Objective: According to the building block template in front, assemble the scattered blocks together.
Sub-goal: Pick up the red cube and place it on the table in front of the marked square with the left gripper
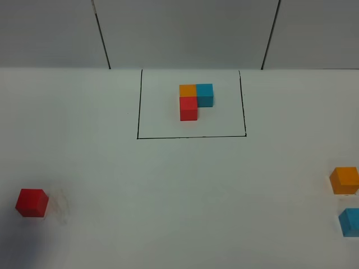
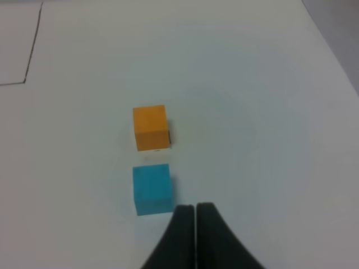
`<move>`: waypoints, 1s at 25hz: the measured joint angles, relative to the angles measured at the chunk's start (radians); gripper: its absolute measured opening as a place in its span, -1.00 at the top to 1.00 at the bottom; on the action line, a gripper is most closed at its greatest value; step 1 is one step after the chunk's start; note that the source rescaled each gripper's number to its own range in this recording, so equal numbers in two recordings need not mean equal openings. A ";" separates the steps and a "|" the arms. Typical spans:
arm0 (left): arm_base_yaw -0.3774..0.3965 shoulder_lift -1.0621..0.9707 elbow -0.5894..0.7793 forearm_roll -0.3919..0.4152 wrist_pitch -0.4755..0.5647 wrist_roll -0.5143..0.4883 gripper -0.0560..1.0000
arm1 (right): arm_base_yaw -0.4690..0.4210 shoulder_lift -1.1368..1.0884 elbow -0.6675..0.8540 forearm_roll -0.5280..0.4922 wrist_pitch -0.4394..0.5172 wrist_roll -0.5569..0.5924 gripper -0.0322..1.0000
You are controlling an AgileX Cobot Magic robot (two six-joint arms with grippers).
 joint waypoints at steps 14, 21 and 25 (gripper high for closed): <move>0.000 0.444 0.000 -0.076 -0.337 0.048 -0.98 | 0.000 0.000 0.000 0.000 0.000 0.000 0.94; 0.000 0.578 0.000 -0.080 -0.426 0.049 -0.94 | 0.000 0.000 0.000 0.000 0.000 0.000 0.94; 0.000 0.643 0.000 -0.095 -0.461 0.052 -0.93 | 0.000 0.000 0.000 0.000 0.000 0.000 0.94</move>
